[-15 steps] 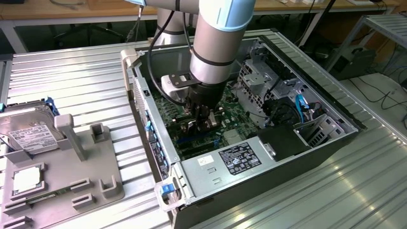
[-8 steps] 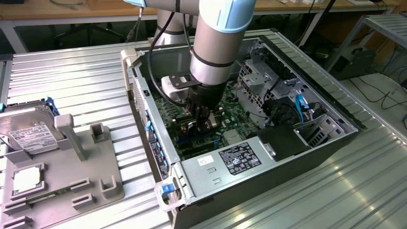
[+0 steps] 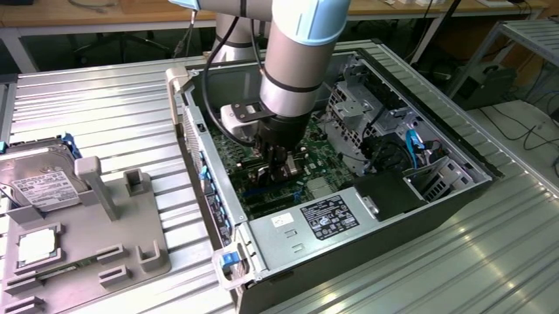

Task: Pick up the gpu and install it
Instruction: 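Insert the gpu into the slot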

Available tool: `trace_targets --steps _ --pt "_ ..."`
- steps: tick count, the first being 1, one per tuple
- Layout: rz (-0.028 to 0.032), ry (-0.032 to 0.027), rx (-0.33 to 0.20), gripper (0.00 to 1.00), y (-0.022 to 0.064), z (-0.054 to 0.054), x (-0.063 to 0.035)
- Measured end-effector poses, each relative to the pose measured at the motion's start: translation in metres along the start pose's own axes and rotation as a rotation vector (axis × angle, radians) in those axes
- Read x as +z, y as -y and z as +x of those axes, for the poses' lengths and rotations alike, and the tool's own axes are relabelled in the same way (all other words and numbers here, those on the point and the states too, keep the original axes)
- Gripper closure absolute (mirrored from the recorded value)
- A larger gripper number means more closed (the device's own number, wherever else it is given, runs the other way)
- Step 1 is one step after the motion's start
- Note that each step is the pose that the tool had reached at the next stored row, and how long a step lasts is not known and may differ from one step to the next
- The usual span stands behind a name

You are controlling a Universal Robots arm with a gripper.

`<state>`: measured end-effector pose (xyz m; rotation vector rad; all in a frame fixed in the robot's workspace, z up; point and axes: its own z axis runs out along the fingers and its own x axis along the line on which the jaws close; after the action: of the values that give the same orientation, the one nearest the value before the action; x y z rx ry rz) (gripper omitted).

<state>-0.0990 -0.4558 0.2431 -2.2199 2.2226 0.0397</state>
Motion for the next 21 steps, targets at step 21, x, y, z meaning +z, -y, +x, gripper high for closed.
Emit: trace_targets --steps 21 --pt "0.0018 0.0003 0.0 0.72 -0.0006 0.0 0.0048"
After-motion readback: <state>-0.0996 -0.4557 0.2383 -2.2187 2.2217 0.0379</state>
